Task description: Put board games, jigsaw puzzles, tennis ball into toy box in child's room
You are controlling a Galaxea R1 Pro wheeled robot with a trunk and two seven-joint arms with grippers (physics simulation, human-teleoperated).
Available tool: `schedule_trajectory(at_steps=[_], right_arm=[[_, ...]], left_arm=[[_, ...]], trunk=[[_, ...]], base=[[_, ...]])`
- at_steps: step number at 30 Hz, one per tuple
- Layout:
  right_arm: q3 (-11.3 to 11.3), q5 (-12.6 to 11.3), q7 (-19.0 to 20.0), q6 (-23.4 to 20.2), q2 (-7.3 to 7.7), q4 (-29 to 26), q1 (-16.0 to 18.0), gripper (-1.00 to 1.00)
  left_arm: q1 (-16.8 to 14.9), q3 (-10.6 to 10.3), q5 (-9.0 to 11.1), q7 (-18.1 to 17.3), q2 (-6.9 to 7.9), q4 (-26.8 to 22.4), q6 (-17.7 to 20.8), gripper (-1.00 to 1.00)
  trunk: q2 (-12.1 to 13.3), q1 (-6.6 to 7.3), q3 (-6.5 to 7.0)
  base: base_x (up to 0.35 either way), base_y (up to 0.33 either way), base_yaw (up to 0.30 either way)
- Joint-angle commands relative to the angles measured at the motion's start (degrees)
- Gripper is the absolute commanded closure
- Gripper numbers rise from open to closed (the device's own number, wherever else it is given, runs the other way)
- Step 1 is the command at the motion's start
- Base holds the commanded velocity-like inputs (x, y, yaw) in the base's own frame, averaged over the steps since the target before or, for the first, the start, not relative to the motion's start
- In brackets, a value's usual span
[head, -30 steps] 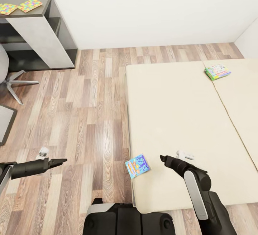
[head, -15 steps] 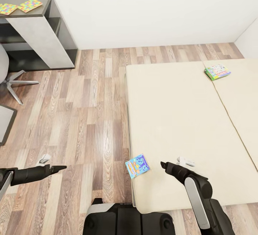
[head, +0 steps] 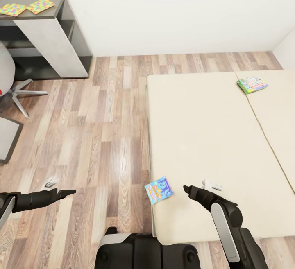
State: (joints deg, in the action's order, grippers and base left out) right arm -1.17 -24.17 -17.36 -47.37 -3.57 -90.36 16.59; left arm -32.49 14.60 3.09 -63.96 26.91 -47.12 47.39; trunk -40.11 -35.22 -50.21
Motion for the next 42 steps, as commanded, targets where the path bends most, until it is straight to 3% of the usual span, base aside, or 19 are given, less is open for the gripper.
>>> schedule_trajectory(at_steps=[1,29,42], right_arm=[[-0.07,-0.61,-0.48,-0.18,-0.04,-0.06,0.02,-1.0],[-0.23,-0.61,-0.31,-0.26,-0.04,0.09,0.02,-1.0],[-0.39,-0.62,-0.3,-0.27,-0.04,0.14,0.02,-1.0]], left_arm=[[-0.03,0.0,0.24,-0.04,0.0,0.01,0.51,-1.0],[-0.03,0.08,0.34,0.06,-0.1,0.01,0.51,-1.0],[-0.03,0.0,0.35,0.06,-0.18,0.01,0.5,-1.0]], trunk=[[-0.05,-0.01,0.01],[-0.05,-0.01,0.29],[-0.05,-0.01,1.19]], base=[[-0.069,0.0,0.185],[-0.012,0.0,0.042],[0.0,0.0,0.0]])
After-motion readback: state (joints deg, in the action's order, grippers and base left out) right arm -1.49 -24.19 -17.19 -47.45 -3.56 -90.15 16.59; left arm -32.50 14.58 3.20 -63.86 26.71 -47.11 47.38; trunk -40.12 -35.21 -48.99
